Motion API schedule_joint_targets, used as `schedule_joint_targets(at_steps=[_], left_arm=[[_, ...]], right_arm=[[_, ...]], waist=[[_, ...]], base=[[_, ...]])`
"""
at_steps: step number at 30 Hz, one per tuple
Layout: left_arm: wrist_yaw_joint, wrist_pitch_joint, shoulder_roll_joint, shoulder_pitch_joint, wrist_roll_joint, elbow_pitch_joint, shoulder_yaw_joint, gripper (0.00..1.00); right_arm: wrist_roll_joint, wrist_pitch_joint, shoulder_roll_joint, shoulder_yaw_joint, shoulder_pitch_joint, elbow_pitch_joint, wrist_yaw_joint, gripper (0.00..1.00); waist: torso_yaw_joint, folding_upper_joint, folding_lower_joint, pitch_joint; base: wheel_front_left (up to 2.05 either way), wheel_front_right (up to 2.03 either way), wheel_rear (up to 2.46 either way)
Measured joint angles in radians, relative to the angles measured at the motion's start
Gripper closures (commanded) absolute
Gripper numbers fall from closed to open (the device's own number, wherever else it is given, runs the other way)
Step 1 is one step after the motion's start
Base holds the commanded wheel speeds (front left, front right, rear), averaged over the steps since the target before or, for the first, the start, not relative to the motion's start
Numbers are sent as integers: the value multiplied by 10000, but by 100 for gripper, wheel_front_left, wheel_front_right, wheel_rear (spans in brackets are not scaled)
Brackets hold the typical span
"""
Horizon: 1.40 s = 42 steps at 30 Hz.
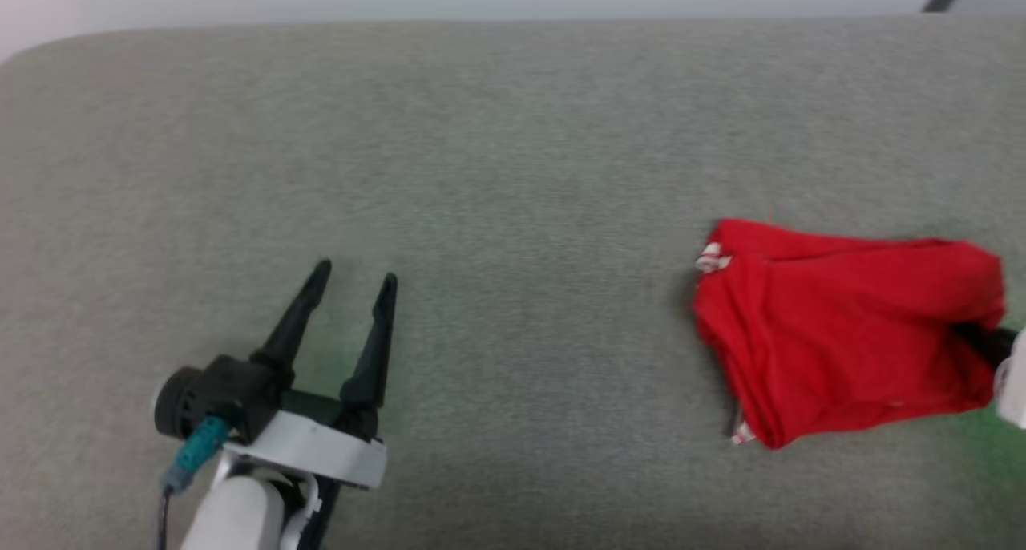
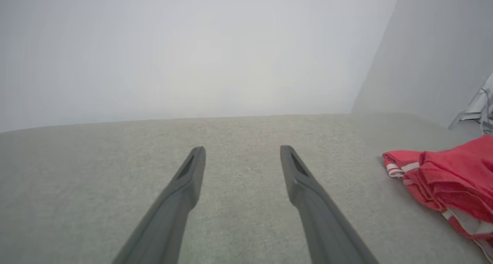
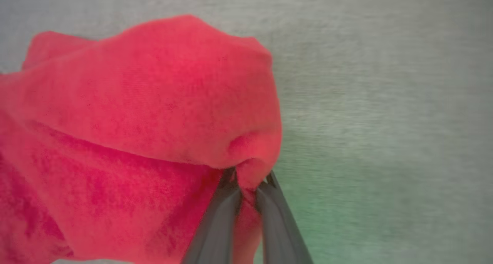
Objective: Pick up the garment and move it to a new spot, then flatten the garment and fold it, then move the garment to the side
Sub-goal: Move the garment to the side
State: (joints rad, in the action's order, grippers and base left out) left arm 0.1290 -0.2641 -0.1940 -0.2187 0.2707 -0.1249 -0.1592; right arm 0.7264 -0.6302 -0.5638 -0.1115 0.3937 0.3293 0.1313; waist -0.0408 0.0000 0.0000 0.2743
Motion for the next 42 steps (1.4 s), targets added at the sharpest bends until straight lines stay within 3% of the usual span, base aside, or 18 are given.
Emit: schedule_joint_targets(at_steps=[8, 17, 30, 39, 40, 42], left_arm=[[0, 0, -635, -1040, 81, 525, -604, 0], [0, 0, -1503, -2863, 67, 499, -1503, 0], [0, 0, -2291, -4467, -31, 514, -1779, 0], [0, 0, -2276, -4335, -161, 646, -1611, 0], [0, 0, -2261, -4327, -174, 667, -1601, 0], [0, 0, -2224, -4307, -222, 706, -1563, 0]], right_arm=[[-610, 936, -702, 1068, -42, 322, 0, 100], [-1580, 2372, -665, 2290, 1225, 1848, 0, 100], [-4155, 4521, -773, 3064, 4474, 5003, 2, 100], [-5365, 5231, -368, 3300, 5478, 7060, 0, 100], [-5448, 5298, -343, 3313, 5532, 7239, 0, 67], [-5545, 5384, -324, 3298, 5630, 7511, 0, 21]], waist=[[-1095, 1, 0, 317], [-1853, 0, 0, 1231], [-1987, 0, 0, 2736], [-1839, 0, -1, 2873], [-1827, 1, 0, 2858], [-1815, 1, 0, 2811]], base=[[0, 0, 0], [0, 0, 0], [0, 0, 0], [0, 0, 0], [0, 0, 0], [0, 0, 0]])
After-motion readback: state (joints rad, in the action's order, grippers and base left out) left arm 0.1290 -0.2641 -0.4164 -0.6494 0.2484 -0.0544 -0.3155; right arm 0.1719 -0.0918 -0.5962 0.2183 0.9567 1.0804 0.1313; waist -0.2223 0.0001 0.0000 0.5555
